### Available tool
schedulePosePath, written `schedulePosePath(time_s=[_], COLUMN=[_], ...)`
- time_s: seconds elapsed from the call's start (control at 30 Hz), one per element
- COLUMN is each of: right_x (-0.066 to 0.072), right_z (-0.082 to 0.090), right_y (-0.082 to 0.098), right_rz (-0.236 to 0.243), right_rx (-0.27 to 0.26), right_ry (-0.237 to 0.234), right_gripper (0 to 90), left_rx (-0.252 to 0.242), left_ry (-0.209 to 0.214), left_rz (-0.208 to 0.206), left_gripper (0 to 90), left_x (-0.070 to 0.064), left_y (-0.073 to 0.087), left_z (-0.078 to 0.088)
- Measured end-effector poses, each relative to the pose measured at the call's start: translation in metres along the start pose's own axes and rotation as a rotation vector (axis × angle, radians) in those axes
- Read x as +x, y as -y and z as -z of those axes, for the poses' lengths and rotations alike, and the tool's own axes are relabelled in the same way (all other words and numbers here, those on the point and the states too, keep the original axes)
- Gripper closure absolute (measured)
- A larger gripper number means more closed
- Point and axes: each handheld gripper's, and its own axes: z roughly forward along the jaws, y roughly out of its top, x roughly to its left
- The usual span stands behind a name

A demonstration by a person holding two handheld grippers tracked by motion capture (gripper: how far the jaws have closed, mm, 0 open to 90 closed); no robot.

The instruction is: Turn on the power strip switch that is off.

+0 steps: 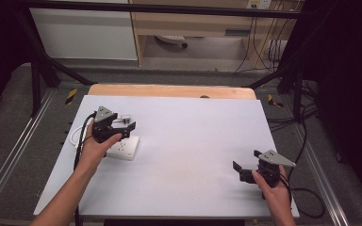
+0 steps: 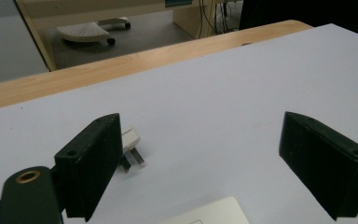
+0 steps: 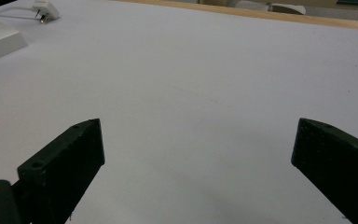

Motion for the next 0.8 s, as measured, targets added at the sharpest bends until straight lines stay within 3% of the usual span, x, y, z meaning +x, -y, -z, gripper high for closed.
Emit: schedulePosePath(time_s=[0.67,0.8], right_x=[-0.001,-0.002], right_z=[0.002,0.002], right_y=[0.001,0.001], right_rz=[0.0,-0.002], right_rx=[-0.002,-0.002], right_ry=[0.0,0.0], right_gripper=[2.9,3.0], left_rx=[0.056,0.052], left_ry=[-0.025,-0.031], left_rz=[-0.01,-0.011], left_gripper=[19.3,29.6], left_x=[0.003,0.004], left_y=[0.006,0.01], left_z=[-0.012,-0.014])
